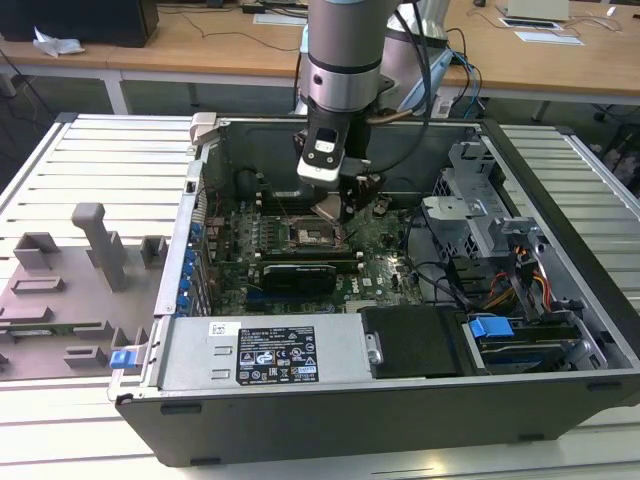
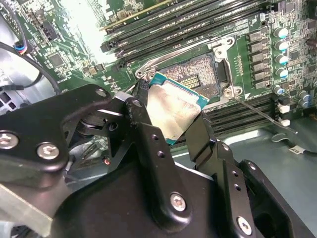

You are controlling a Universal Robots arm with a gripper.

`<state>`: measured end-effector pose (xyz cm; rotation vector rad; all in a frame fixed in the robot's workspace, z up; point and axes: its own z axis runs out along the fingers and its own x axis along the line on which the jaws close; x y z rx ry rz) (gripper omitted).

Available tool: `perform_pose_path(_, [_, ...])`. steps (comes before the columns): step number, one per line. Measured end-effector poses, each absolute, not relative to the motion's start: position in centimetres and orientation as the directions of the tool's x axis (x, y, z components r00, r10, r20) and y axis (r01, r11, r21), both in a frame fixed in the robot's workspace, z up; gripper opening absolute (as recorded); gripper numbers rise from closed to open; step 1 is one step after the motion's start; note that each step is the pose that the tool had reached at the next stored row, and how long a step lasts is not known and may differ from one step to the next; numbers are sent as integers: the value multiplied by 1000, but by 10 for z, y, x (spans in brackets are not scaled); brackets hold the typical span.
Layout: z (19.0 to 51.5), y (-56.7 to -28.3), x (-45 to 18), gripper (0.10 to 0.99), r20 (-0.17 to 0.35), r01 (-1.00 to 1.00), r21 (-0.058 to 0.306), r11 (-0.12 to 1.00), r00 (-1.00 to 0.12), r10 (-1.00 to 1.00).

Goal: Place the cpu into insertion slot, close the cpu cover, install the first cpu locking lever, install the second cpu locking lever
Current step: 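Place the cpu into insertion slot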

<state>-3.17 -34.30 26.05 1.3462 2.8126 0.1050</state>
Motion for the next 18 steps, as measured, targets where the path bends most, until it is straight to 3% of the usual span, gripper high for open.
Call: perform_pose_path(18, [260, -343, -32, 545, 7, 868, 68, 493, -494, 869])
